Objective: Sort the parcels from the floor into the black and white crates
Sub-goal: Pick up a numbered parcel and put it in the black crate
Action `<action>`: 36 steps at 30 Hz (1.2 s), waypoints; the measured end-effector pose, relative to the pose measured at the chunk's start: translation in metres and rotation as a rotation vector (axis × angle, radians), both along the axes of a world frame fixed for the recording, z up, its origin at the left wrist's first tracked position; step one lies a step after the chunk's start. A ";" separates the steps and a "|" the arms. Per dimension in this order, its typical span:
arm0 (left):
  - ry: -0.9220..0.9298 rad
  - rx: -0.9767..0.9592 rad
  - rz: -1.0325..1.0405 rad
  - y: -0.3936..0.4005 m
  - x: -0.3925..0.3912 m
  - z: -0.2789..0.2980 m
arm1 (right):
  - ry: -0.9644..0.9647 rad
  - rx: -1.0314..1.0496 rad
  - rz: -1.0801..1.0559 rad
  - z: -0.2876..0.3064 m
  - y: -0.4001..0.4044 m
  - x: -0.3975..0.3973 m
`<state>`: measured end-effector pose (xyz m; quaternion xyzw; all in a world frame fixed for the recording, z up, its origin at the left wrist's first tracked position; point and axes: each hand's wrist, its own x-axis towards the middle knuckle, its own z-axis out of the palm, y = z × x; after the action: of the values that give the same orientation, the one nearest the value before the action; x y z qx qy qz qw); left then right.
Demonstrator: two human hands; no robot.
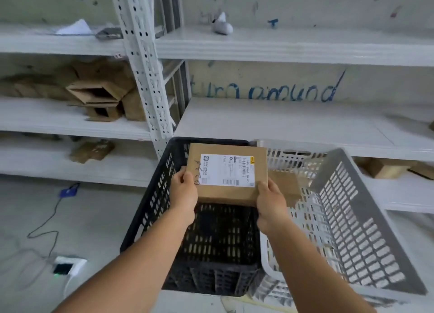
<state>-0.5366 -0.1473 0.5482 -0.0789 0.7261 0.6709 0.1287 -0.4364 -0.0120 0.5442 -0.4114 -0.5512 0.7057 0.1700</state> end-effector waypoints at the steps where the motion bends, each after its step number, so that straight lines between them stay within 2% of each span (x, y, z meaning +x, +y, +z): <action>1: -0.018 -0.020 0.006 -0.004 -0.005 -0.008 | -0.043 0.008 0.018 -0.007 -0.003 -0.006; 17: -0.391 -0.357 -0.038 -0.033 -0.113 -0.129 | -0.572 0.026 0.096 -0.142 -0.034 -0.122; 23: -0.520 -0.154 0.087 -0.035 -0.120 -0.173 | -0.738 0.064 0.156 -0.208 -0.035 -0.146; 27: -0.476 -0.191 0.141 -0.028 -0.119 -0.191 | -0.778 0.049 0.108 -0.213 -0.038 -0.151; 31: -0.471 -0.137 0.238 -0.022 -0.118 -0.198 | -0.764 0.020 0.052 -0.238 -0.034 -0.152; 36: -0.483 -0.112 0.294 -0.022 -0.108 -0.201 | -0.651 -0.107 -0.126 -0.221 -0.042 -0.142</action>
<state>-0.6448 -0.1697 0.3467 -0.3478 0.6910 0.6030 0.1948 -0.5788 -0.0544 0.3228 -0.6567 -0.5122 0.5534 0.0064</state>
